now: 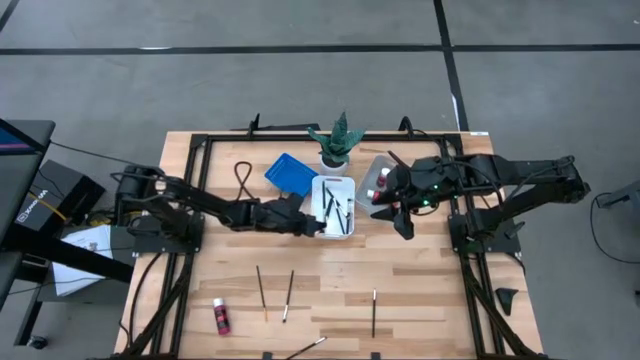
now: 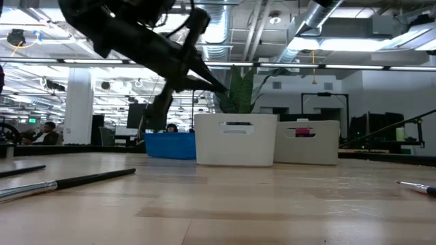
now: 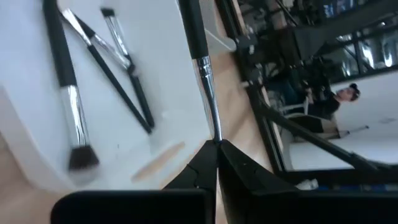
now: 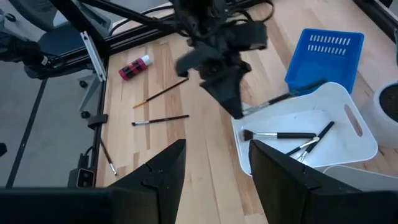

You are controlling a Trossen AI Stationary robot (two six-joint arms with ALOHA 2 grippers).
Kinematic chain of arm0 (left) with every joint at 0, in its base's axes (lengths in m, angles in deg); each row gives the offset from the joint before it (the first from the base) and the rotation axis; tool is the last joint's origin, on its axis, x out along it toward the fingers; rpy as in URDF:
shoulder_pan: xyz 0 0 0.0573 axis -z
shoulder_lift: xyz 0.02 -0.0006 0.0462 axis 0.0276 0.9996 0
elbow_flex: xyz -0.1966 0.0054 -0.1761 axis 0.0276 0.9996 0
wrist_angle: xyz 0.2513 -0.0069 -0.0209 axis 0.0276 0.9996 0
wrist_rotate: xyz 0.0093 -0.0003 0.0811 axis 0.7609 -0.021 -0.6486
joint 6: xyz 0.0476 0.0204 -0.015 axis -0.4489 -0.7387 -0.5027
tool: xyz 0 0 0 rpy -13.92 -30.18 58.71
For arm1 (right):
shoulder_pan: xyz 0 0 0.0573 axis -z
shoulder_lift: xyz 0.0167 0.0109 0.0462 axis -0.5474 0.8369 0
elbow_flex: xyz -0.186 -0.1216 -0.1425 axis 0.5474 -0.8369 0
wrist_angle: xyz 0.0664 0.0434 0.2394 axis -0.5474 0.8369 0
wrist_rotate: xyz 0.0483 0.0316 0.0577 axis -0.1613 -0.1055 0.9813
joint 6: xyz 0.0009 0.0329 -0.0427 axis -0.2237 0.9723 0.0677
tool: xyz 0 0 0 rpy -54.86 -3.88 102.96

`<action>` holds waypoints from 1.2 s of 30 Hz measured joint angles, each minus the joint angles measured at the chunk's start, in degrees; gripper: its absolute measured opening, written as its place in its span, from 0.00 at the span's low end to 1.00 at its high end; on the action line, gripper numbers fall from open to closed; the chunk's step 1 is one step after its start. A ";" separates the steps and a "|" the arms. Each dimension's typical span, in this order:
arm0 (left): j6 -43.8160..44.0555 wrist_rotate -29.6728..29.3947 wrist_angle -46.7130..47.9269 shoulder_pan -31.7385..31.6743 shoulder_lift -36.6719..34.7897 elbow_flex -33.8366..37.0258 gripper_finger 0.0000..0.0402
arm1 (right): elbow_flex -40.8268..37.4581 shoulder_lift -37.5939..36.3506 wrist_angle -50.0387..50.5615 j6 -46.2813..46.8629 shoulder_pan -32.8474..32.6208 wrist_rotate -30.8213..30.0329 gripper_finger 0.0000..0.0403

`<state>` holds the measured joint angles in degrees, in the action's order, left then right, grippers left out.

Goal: Pick & Place Paint Supplies
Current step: Put the large black paint brush into the white bin, then put the small black paint brush into the blue bin

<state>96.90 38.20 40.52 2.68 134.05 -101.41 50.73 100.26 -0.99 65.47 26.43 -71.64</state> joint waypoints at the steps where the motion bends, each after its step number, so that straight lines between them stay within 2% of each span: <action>1: -0.01 -0.03 -0.02 -0.38 0.79 -0.52 0.00 | 0.00 0.00 0.02 0.01 -0.32 -0.28 0.43; 5: 0.01 0.76 -0.01 -1.71 2.62 -2.11 0.00 | 0.00 0.00 0.03 0.08 -1.48 -0.83 0.43; 24: 0.28 0.71 0.26 -2.08 2.88 -2.42 0.01 | 0.00 0.00 0.50 -0.47 -1.90 -0.88 0.43; 28: 0.28 0.31 0.28 -2.10 2.88 -2.42 0.06 | 0.00 0.00 0.50 -0.47 -1.90 -0.88 0.43; 36: -0.24 -0.96 0.56 -2.08 2.88 -2.42 0.26 | -0.22 -0.02 0.31 -0.20 -1.90 -0.89 0.43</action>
<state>96.66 37.25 41.09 0.59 136.93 -103.83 50.51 100.24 -0.68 65.27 24.52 -72.53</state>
